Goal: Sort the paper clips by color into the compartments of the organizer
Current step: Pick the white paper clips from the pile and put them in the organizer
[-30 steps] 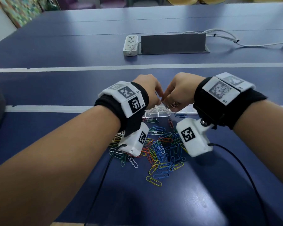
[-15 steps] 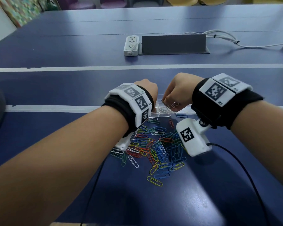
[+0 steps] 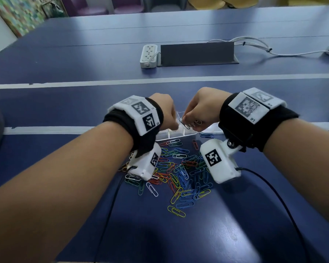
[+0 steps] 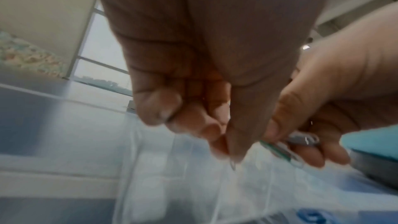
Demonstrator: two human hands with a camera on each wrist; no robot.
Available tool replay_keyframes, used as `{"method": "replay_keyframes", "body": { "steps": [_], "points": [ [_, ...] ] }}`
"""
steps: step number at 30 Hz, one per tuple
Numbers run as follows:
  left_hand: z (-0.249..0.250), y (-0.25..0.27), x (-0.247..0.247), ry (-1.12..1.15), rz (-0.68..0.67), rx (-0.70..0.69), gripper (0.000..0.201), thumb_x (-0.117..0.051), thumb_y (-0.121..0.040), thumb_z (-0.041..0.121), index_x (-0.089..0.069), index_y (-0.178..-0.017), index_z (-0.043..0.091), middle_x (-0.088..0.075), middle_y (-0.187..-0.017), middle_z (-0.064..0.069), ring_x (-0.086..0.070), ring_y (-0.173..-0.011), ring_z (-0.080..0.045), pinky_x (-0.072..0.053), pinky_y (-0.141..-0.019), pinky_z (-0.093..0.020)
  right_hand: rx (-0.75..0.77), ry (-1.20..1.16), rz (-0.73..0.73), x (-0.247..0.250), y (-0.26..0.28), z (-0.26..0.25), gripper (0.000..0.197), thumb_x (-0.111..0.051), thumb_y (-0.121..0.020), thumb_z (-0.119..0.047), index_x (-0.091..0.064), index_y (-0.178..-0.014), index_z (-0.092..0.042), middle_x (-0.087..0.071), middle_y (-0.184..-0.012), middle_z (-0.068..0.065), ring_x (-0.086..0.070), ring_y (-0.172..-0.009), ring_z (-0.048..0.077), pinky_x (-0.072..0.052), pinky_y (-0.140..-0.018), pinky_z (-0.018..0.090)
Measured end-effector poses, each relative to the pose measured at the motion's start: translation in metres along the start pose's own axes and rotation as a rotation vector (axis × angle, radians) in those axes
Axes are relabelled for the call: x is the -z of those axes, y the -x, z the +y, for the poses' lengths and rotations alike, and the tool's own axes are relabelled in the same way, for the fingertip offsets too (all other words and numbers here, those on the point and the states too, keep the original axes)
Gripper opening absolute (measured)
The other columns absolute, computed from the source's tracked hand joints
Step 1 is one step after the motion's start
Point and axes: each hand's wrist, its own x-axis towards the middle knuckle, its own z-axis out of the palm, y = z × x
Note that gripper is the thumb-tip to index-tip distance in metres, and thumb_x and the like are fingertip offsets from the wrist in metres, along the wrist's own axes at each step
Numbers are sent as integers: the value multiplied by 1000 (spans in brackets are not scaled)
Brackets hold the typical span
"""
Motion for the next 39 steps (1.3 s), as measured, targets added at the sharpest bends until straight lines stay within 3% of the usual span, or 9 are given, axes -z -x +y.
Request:
{"method": "replay_keyframes", "body": {
  "steps": [2, 4, 6, 11, 18, 22, 26, 31, 39],
  "points": [
    [-5, 3, 2, 56, 13, -9, 13, -65, -80, 31, -70, -79, 20, -56, -55, 7, -55, -54, -9, -41, -54, -23, -7, -3, -11, -1, -1, 0, 20, -70, -75, -18, -76, -88, -5, -69, -67, 8, -63, -53, 17, -60, -76, 34],
    [-11, 5, 2, 85, 10, -7, 14, -63, -82, 32, -68, -76, 21, -59, -54, 5, -52, -38, -1, -42, -55, -17, -20, 6, -12, -2, -1, 1, 20, -70, -76, -18, -75, -90, -4, -65, -60, 5, -59, -38, 9, -56, -55, 19],
    [-14, 6, 3, 112, 11, 10, 15, -61, -84, 32, -67, -78, 20, -61, -57, 3, -51, -39, -1, -45, -59, -17, -30, 4, -13, -3, -2, -1, 21, -71, -77, -17, -75, -91, -2, -62, -56, 4, -55, -30, 6, -52, -47, 15],
    [-12, 3, 9, 128, 103, 16, 22, -59, -87, 32, -69, -91, 13, -59, -69, -1, -56, -70, -18, -48, -74, -27, -34, -39, 3, -7, -8, -7, 24, -74, -75, -17, -74, -91, 1, -68, -69, 11, -61, -52, 20, -58, -73, 34],
    [3, -1, 4, 83, 74, -29, 24, -61, -86, 32, -70, -96, 12, -64, -84, -3, -56, -84, -19, -41, -72, -26, -57, 44, 85, 2, -8, -3, 18, -71, -77, -21, -77, -85, -6, -65, -58, 5, -56, -51, 15, -49, -57, 22],
    [15, -4, -3, 38, 60, -78, 22, -65, -83, 32, -72, -93, 13, -71, -97, -8, -56, -83, -22, -39, -69, -26, -70, 115, 106, 3, -7, -1, 17, -68, -74, -14, -77, -87, -7, -73, -75, 11, -68, -71, 23, -58, -77, 33],
    [19, -6, -5, 35, 70, -102, 23, -64, -83, 30, -73, -99, 16, -71, -100, -10, -63, -95, -27, -41, -70, -27, -49, 136, 153, 1, -9, 0, 20, -63, -71, -9, -75, -87, -5, -70, -76, 15, -68, -75, 28, -55, -70, 32],
    [12, -3, -1, 30, 99, -128, 24, -61, -84, 31, -73, -97, 15, -71, -98, -10, -61, -93, -26, -43, -73, -27, -41, 102, 108, 0, -6, -3, 19, -60, -73, -11, -75, -83, -4, -74, -76, 14, -72, -76, 26, -59, -79, 35],
    [-3, 9, 4, 28, 109, -152, 19, -64, -82, 33, -71, -92, 18, -67, -86, 0, -53, -78, -15, -41, -73, -24, 4, 159, 73, -2, 6, -12, 22, -59, -81, -15, -72, -97, -7, -75, -90, 13, -72, -85, 26, -57, -85, 36]
  ]
}}
